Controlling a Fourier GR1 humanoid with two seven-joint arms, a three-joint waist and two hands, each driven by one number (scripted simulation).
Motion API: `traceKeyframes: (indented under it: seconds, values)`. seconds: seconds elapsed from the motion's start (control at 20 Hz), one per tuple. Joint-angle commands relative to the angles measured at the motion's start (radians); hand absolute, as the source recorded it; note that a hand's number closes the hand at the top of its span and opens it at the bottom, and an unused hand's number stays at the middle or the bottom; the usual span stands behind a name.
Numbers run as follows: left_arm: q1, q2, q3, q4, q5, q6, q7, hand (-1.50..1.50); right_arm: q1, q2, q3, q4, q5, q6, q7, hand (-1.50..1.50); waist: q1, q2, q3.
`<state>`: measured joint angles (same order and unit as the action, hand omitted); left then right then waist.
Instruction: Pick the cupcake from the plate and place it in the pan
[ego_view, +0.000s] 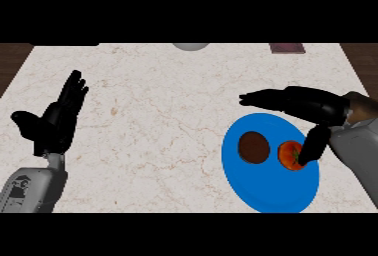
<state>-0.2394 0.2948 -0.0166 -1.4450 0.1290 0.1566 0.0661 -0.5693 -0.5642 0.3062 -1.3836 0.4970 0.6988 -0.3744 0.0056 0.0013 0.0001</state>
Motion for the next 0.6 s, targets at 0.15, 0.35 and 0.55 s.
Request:
traceKeyframes:
  seconds: [0.15, 0.35, 0.55]
  values:
    - [-0.005, 0.006, 0.046, -0.033, 0.000, -0.024, 0.034, 0.00, 0.032, 0.014, 0.017, -0.034, 0.090, 0.027, -0.071, -1.50, -0.004, -0.002, 0.000]
    - [-0.008, -0.041, 0.021, -0.024, -0.040, -0.011, 0.025, 0.00, -0.018, 0.079, 0.029, 0.020, 0.164, 0.029, -0.033, -1.50, -0.001, -0.001, 0.000]
    - [0.008, -0.019, 0.059, 0.078, -0.022, -0.068, -0.082, 0.00, 0.033, 0.109, 0.127, -0.032, 0.275, -0.046, 0.051, -1.50, -0.006, 0.000, -0.001]
